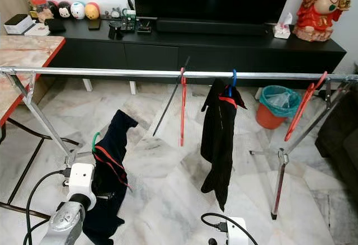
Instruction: Hang hanger
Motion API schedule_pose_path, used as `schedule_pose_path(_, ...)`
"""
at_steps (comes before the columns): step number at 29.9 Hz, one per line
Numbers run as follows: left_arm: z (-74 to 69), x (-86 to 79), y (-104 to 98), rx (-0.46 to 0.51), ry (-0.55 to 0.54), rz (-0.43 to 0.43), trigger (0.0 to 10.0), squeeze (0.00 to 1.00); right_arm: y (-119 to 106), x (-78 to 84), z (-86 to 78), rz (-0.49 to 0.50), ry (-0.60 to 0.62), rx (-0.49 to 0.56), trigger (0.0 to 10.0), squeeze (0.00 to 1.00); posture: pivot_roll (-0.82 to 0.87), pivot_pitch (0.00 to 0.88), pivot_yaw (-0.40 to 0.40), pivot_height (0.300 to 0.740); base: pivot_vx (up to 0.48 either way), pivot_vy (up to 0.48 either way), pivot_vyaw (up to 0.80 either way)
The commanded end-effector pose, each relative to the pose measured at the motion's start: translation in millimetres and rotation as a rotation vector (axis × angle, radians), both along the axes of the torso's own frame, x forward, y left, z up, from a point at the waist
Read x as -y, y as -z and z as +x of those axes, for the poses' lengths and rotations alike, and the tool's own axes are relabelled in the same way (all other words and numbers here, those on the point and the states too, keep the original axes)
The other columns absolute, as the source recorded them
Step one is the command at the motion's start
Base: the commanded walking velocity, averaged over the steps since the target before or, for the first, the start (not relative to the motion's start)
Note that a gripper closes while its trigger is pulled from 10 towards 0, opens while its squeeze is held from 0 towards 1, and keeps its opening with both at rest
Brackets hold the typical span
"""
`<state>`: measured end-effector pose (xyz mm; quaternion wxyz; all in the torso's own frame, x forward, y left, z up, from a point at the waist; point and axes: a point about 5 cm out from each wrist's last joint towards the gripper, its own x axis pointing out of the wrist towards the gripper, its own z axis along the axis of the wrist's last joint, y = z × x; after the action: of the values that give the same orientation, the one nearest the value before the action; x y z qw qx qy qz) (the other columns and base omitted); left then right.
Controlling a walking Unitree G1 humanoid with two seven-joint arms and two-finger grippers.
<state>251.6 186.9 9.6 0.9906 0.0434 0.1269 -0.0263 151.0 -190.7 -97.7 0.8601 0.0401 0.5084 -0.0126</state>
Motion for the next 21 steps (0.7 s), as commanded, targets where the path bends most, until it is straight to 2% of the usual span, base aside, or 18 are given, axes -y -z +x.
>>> schedule_pose_path(1,3.4,4.9,-8.9,0.053,0.029,0.002,10.0,0.00,-1.1,3.1,1.6,-0.004,0.013,0.009,10.0,0.00,0.04,0.000,-0.042,0.740,-0.315,0.000,0.00)
schedule_pose_path(21,2.3,4.4,-9.7,0.055,0.031,-0.009,10.0,0.00,-1.3,4.6,1.5,-0.009,0.021,0.013,10.0,0.00,0.04,0.000,-0.048,0.740,-0.354,0.000,0.00)
